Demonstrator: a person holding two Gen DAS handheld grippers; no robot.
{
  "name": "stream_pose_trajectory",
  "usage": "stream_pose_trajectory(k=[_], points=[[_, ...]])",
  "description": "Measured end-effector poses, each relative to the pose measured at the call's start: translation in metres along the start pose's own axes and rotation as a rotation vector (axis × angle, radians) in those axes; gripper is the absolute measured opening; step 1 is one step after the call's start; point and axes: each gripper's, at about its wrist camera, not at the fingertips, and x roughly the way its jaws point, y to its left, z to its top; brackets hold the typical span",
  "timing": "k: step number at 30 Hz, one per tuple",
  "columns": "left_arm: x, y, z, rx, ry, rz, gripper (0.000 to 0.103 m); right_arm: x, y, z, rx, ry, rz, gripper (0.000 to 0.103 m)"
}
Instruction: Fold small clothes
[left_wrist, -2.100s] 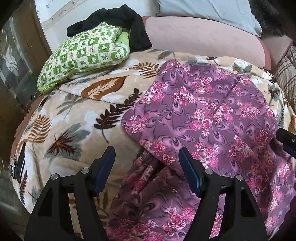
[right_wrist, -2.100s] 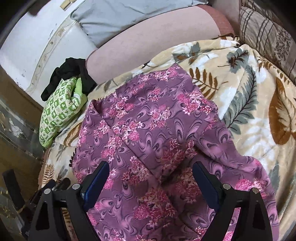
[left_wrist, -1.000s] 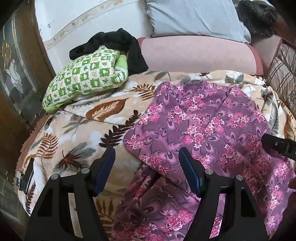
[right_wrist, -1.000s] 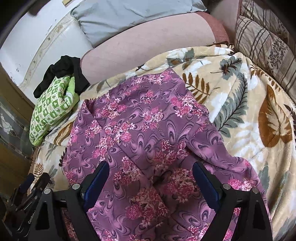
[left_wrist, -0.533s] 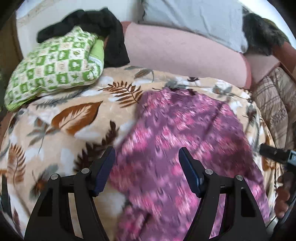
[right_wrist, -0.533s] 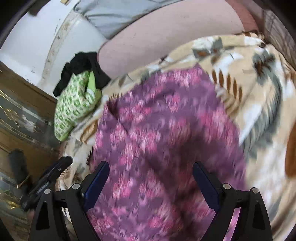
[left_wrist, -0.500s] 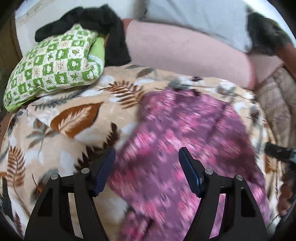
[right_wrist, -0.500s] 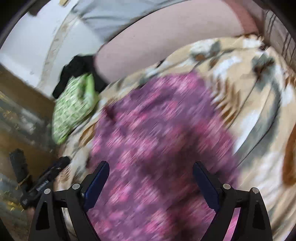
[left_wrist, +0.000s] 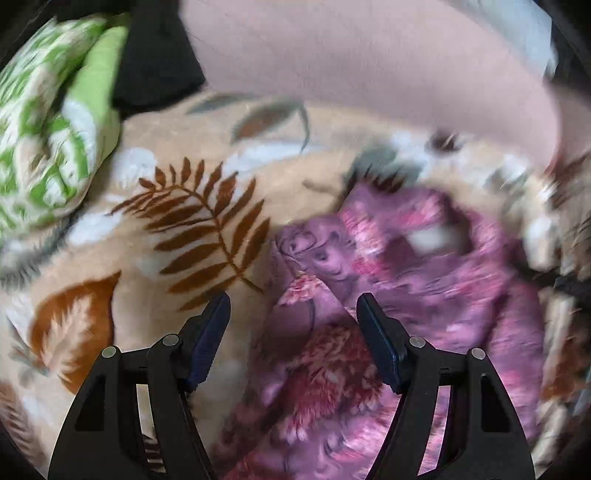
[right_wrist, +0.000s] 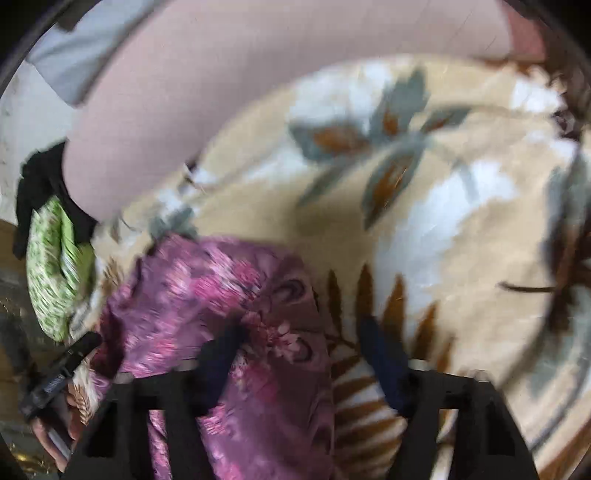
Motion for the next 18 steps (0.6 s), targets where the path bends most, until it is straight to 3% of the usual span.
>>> stream_pose_trajectory(k=[2,3,5,7,8,9,10,11,13,15,18], points=[[0.028,-0.001,0.005,0.026,0.081,0.216,0.076,-0.005,0.005,0.001,-0.032,-0.047,-0.024,0.044],[0.029,0.004,0.007,-0.002,0.077,0.205,0.075,-0.006,0.007,0.001,-0.038,-0.052,-0.041,0.033],[0.011,0.016,0.008,-0.075,0.004,0.097,0.075,-0.006,0.006,0.003,-0.023,-0.044,-0.036,0.033],[-0.002,0.018,0.008,-0.071,-0.078,0.036,0.075,-0.001,0.004,0.006,-0.015,-0.027,-0.027,0.033],[0.000,0.016,0.008,-0.063,-0.090,0.041,0.062,0.001,0.004,0.007,-0.025,-0.027,-0.034,0.033],[0.012,0.011,0.009,-0.039,-0.035,0.052,0.041,0.003,0.007,0.007,-0.050,-0.036,-0.059,0.023],[0.025,0.006,0.009,-0.007,0.040,0.057,0.006,0.005,0.012,0.006,-0.080,-0.038,-0.098,0.012],[0.025,0.003,0.007,0.006,0.038,0.080,0.006,0.005,0.017,0.005,-0.099,-0.045,-0.119,0.011],[-0.002,0.007,0.007,-0.013,-0.069,0.104,0.005,-0.010,0.025,0.003,-0.118,-0.090,-0.122,0.008],[-0.044,0.026,0.001,-0.089,-0.162,0.042,0.005,-0.046,0.034,-0.004,-0.145,-0.173,-0.084,0.008],[-0.113,0.041,-0.033,-0.094,-0.292,-0.009,0.005,-0.104,0.046,-0.043,-0.199,-0.257,-0.065,0.007]])
